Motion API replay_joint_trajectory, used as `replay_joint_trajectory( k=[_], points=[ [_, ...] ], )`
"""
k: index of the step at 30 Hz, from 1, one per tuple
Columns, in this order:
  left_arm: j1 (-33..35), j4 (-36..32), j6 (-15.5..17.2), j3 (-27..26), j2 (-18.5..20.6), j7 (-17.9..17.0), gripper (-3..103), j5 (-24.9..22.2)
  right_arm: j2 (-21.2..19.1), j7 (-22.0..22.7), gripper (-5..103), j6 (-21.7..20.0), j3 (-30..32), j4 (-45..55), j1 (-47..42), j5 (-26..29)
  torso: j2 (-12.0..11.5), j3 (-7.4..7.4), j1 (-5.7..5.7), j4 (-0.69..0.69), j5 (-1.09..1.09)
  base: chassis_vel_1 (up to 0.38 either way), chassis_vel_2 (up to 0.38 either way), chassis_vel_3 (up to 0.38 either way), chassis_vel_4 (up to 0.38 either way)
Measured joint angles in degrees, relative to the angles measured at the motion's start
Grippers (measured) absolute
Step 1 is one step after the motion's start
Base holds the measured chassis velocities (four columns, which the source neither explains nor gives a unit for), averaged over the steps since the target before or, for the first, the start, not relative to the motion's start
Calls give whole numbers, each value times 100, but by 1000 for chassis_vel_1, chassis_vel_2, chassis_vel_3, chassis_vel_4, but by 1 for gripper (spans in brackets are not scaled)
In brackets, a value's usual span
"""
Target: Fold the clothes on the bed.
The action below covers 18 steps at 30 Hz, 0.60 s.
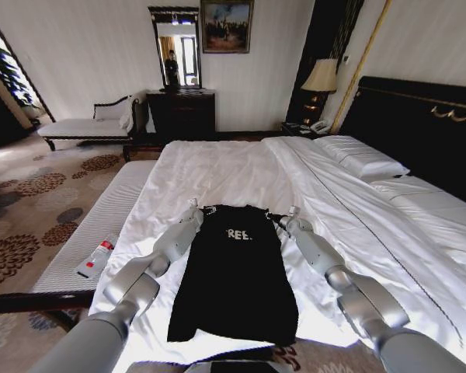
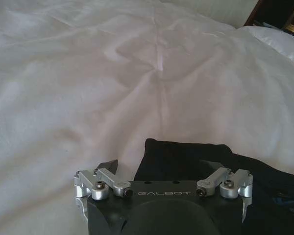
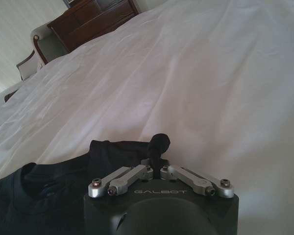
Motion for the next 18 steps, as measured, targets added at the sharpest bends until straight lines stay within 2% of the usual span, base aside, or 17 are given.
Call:
replay_joint_trajectory(
  k=[4,7,9,10,12,15,18],
  points=[
    [-11,196,-105,-82,-55,208,70,141,4,19,1,9,-1,4,-5,-2,0,0,0,1,0,0,0,0,0],
    [-11,215,-125,-81,-60,267,65,164,4,19,1,12,5,-12,-3,-3,0,0,0,1,0,0,0,0,0],
    [-11,251,-144,-82,-71,310,54,191,-1,19,1,14,8,-20,-2,-5,0,0,0,0,0,0,0,0,0],
    [-11,251,-144,-82,-71,310,54,191,-1,19,1,14,8,-20,-2,-5,0,0,0,0,0,0,0,0,0],
    [-12,277,-170,-93,-79,334,43,215,-7,19,1,15,4,-20,-2,-6,0,0,0,0,0,0,0,0,0],
    [-14,277,-175,-92,-80,342,38,215,-12,19,1,15,-4,-15,-2,-6,0,0,0,0,0,0,0,0,0],
    [-14,289,-177,-80,-78,356,22,217,-24,26,1,15,-13,23,-14,-3,0,0,0,0,-1,0,0,0,0]
  ],
)
